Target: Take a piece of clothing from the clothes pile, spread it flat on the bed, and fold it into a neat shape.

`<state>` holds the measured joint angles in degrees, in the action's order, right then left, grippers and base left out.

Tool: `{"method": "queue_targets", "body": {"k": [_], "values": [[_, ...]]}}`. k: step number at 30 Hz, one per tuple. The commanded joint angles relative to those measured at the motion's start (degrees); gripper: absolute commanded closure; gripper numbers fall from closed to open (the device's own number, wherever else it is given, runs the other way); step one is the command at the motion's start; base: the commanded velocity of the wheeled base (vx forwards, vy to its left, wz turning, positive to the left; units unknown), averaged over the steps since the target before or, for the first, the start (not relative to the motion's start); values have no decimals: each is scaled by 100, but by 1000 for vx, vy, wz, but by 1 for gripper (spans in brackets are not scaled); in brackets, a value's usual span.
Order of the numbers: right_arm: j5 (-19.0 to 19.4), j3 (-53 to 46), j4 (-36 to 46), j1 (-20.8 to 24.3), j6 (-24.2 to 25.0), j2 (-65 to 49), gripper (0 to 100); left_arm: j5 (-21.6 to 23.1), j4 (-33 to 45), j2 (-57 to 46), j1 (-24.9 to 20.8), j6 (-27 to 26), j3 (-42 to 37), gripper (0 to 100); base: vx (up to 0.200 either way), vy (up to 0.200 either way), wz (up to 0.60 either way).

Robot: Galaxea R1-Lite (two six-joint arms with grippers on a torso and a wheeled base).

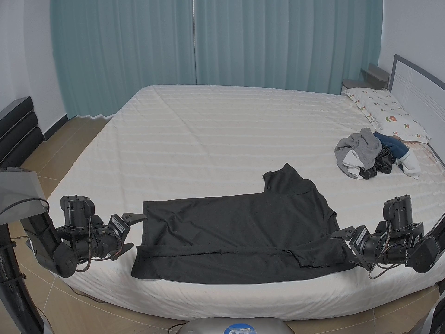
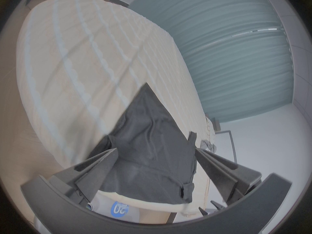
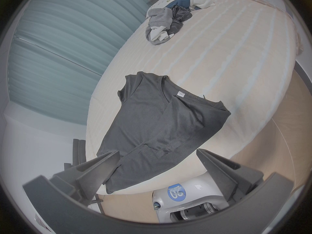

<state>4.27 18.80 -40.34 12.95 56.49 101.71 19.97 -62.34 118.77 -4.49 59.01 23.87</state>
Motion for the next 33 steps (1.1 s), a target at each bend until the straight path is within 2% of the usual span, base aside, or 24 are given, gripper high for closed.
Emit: {"method": "queue_targets", "body": {"k": [1, 6, 10, 16, 26, 30, 33], "values": [[4, 1, 0, 6, 2, 7, 0, 16, 20, -153, -360, -48, -172, 0, 0, 0, 0], [13, -8, 0, 6, -7, 7, 0, -63, 205, 32, -615, -268, -137, 0, 0, 0, 0], [13, -8, 0, 15, -7, 16, 0, -687, 214, 427, -887, -549, -23, 0, 0, 0, 0], [13, -8, 0, 15, -7, 25, 0, -1065, 231, 709, -1160, -707, 100, 0, 0, 0, 0], [13, -8, 0, 15, -7, 33, 0, -1716, 240, 1315, -1028, -865, 988, 0, 0, 0, 0], [4, 1, 0, 15, -7, 95, 0, -2076, 161, 1552, -914, -804, 1348, 0, 0, 0, 0], [4, 1, 0, 15, -7, 113, 0, -2129, 143, 1526, -791, -619, 1410, 0, 0, 0, 0]]}}
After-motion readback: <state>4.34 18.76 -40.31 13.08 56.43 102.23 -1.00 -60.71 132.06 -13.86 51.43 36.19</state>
